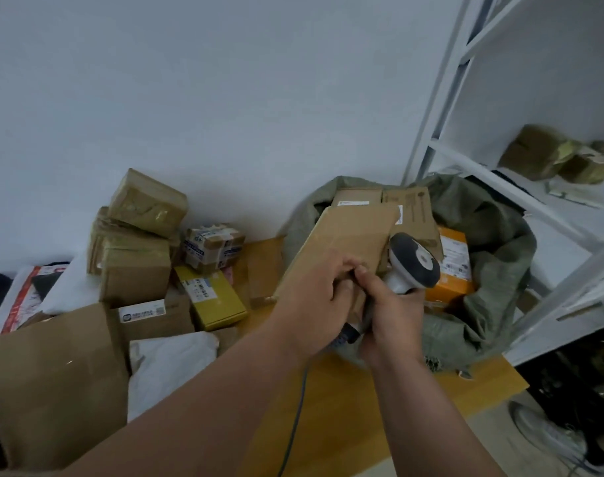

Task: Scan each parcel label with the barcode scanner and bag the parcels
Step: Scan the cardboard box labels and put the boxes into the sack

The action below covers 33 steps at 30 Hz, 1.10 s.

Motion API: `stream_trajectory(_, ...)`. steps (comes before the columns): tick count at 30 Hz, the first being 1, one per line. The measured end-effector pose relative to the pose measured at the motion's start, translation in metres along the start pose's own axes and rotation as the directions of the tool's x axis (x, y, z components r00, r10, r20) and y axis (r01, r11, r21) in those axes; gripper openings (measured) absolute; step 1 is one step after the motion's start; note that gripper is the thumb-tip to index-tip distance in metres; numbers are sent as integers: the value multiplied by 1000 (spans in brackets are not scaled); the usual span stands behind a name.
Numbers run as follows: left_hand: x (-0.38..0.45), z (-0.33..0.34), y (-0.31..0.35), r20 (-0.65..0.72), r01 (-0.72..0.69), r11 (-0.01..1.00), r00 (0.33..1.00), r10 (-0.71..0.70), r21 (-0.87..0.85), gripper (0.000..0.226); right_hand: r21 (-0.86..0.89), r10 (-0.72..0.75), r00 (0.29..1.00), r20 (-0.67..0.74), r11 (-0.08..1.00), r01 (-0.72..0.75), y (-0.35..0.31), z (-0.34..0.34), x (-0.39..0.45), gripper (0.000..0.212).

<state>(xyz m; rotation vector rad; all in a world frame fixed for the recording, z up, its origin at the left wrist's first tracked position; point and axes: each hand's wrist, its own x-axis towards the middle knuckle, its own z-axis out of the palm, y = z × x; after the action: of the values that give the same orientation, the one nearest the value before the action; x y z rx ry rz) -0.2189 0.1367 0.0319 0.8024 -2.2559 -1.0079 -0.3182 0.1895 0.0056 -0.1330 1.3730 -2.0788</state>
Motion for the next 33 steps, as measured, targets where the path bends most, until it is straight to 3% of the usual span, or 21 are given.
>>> stream_trajectory(3,30,8,-3,-139,149,981,982,-131,125,34,-10,6,1000,-1,1000,-6,-20,-11,30,57)
stream_trajectory(5,50,10,-6,-142,283,938,956,-257,200,48,-26,-6,1000,-18,1000,6,-32,-18,53,58)
stream_trajectory(7,67,12,-8,-48,413,909,911,-410,59,58,-14,-10,1000,-10,1000,10,-41,-23,80,55)
stream_trajectory(10,86,22,-3,124,565,766,822,-556,-308,49,-21,11,1000,-17,1000,-11,-46,-26,113,65)
stream_trajectory(12,99,31,-4,112,565,716,811,-575,-410,44,-57,16,999,-40,998,-18,-49,-27,128,74)
stream_trajectory(17,135,49,-1,-30,530,713,793,-608,-459,43,-134,3,989,-148,991,-23,-54,-40,164,65)
stream_trajectory(21,167,69,-6,-7,564,605,728,-685,-562,53,-144,-37,991,-130,989,18,-61,-42,178,69)
stream_trajectory(24,181,83,-13,-27,616,760,773,-634,-209,61,-149,-73,991,-113,987,56,-64,-44,183,71)
stream_trajectory(26,184,88,-19,-51,536,840,844,-534,79,64,-171,-94,992,-89,982,78,-66,-47,186,62)
stream_trajectory(29,181,87,-31,-90,409,771,902,-422,487,65,-236,-83,994,-66,970,65,-65,-48,187,44)
stream_trajectory(33,170,80,-34,-79,337,704,925,-372,625,60,-334,-78,997,-15,940,68,-60,-41,177,33)
